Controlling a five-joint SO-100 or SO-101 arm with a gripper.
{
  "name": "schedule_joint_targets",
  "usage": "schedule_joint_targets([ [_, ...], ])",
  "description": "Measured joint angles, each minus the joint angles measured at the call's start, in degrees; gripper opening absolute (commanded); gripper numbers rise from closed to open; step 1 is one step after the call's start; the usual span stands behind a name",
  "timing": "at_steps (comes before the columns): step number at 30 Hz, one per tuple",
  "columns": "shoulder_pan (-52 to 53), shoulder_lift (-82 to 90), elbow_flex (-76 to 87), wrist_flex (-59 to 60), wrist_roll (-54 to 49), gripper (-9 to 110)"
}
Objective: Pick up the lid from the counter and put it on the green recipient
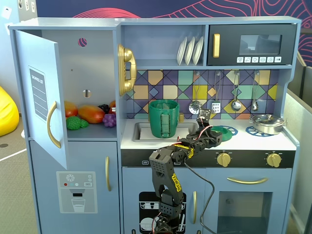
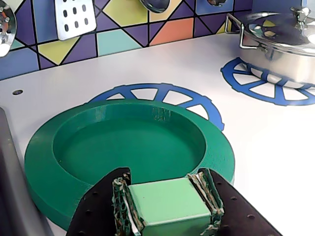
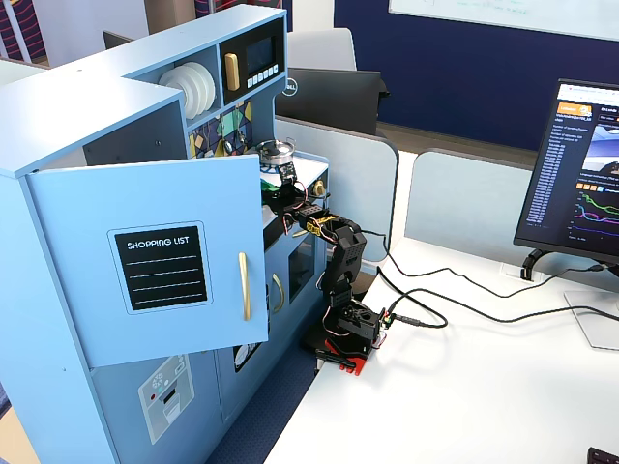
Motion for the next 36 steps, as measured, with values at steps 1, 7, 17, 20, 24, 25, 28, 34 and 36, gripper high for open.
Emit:
schedule_joint_targets([
  [1, 0.0, 0.09, 0.0, 0.0, 0.0, 0],
  [7, 0.0, 3.25, -2.46, 2.81, 1.58, 0],
  [17, -2.99, 10.72, -15.91, 19.07, 4.22, 0],
  [20, -5.19, 10.9, -21.27, 23.2, 4.22, 0],
  [24, -8.96, 10.9, -27.77, 28.39, 4.22, 0],
  [25, -10.2, 10.9, -29.09, 29.44, 4.22, 0],
  [28, -14.06, 10.9, -31.9, 31.82, 4.22, 0],
  [34, -19.78, 10.9, -33.66, 33.84, 3.34, 0],
  [36, -21.45, 10.9, -33.75, 33.93, 2.99, 0],
])
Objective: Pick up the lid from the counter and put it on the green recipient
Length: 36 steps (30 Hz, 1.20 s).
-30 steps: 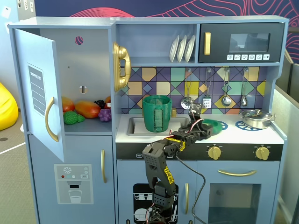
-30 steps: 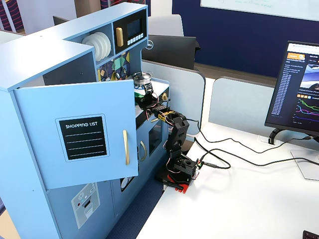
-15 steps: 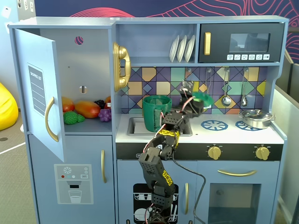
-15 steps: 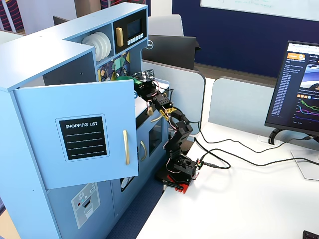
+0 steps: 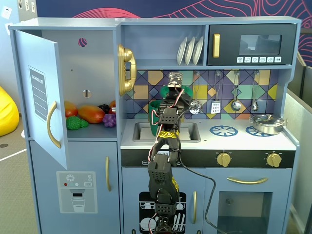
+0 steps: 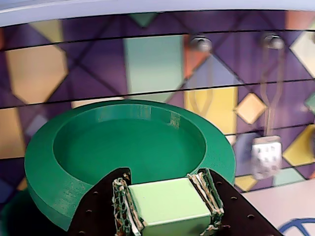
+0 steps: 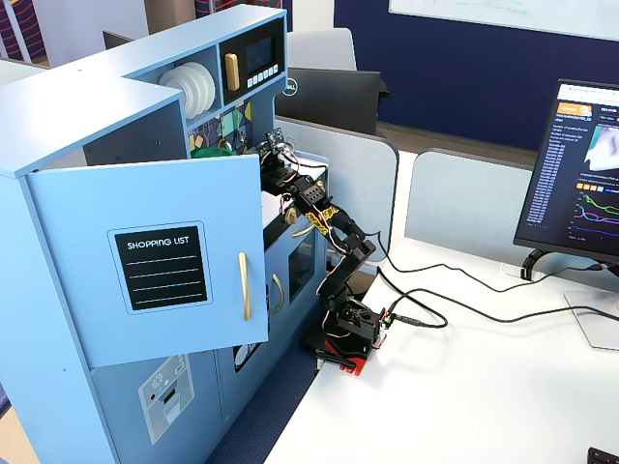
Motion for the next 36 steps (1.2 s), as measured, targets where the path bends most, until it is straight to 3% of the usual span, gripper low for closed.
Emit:
schedule_joint_targets([
  [36, -6.24, -5.98, 0.0, 0.79, -6.24, 0],
])
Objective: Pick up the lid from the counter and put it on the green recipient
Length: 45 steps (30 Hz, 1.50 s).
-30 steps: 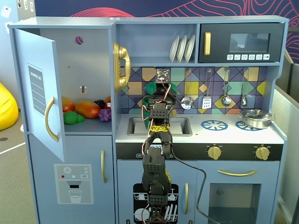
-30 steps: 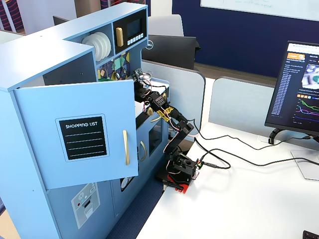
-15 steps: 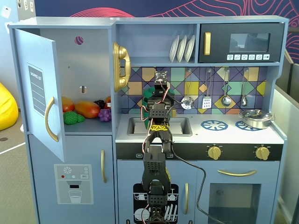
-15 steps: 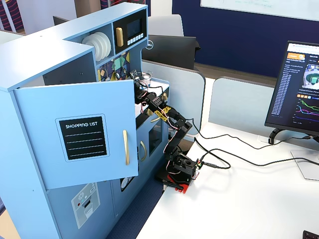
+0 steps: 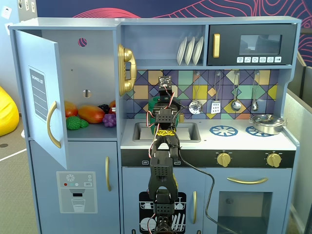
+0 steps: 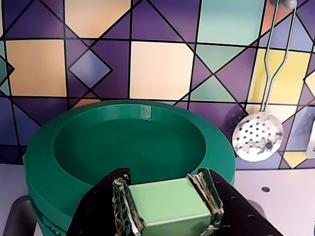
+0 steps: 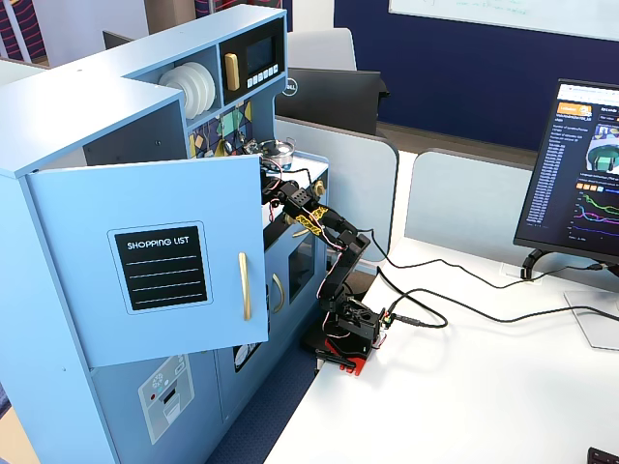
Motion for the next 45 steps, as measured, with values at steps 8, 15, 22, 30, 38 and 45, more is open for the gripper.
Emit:
schedule_joint_targets([
  [8, 0.0, 0.0, 0.0, 0.0, -0.53, 0],
  [15, 0.0, 0.0, 0.79, 0.35, -0.53, 0],
  [22, -0.26, 1.41, 2.2, 1.32, -0.79, 10],
  [30, 0.0, 1.76, 2.55, 1.32, 2.11, 37],
  [38, -0.26, 1.67, 2.46, -1.67, 3.69, 46],
  [45, -0.88, 1.67, -0.62, -3.52, 2.72, 43],
])
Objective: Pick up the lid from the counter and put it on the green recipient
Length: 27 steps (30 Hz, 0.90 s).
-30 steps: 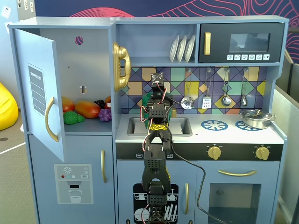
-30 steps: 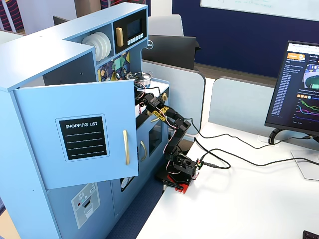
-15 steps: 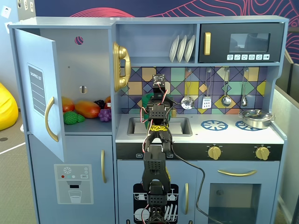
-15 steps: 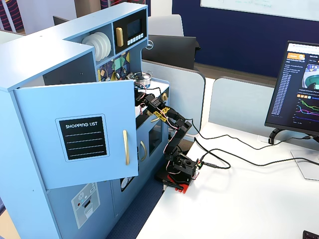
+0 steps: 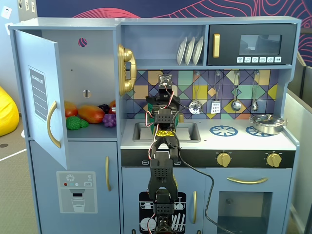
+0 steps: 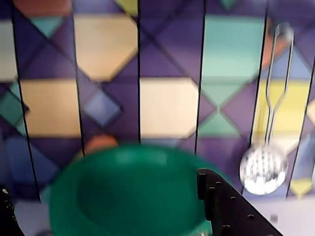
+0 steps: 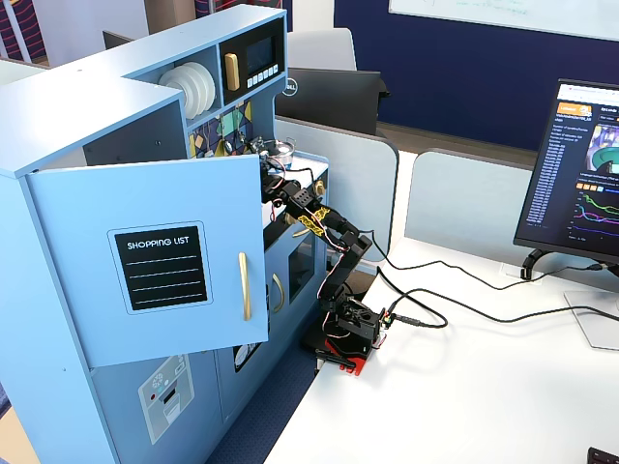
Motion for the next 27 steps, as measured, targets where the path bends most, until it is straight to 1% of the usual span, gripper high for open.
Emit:
schedule_joint_targets([
  [6, 0.0, 3.25, -1.32, 1.14, -1.14, 40],
  [12, 0.53, 17.23, 4.48, 7.73, -1.32, 36],
  [14, 1.58, 23.12, 8.79, 11.69, -0.88, 34],
  [17, 3.96, 32.78, 16.26, 20.92, 0.09, 30],
  [21, 4.57, 45.44, 28.39, 31.2, 0.79, 24],
  [27, 6.15, 55.81, 48.52, 38.76, 1.49, 9],
])
